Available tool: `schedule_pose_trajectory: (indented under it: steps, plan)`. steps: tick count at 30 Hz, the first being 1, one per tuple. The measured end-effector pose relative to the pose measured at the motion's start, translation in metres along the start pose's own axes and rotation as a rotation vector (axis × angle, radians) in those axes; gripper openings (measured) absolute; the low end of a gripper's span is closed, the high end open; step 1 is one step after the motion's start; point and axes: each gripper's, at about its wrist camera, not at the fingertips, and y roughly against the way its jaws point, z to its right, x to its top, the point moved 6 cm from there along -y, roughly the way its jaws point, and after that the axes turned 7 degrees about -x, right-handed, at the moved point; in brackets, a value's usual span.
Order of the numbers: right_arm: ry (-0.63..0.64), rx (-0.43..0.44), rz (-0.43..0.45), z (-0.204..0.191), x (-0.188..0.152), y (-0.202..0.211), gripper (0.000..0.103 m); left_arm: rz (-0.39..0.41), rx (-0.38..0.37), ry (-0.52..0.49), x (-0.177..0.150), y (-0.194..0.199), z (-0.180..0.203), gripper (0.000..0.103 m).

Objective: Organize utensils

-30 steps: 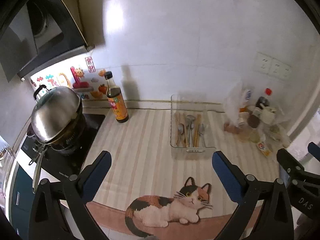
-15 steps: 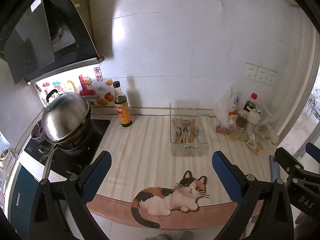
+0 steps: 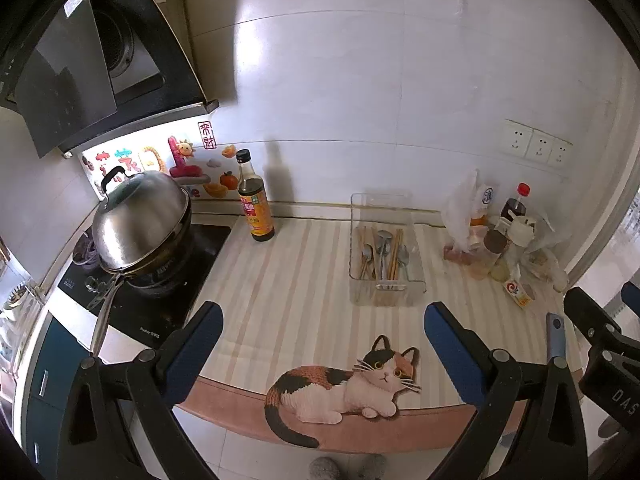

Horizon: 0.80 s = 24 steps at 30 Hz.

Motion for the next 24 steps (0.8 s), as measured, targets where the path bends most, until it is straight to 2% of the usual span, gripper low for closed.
schedule_pose_trajectory:
  steps: [24]
  plan:
    - [0.036,0.015,-0.012,-0.001,0.014,-0.019,0.103,-0.009,0.009,-0.007,0.002,-0.008,0.005,0.103]
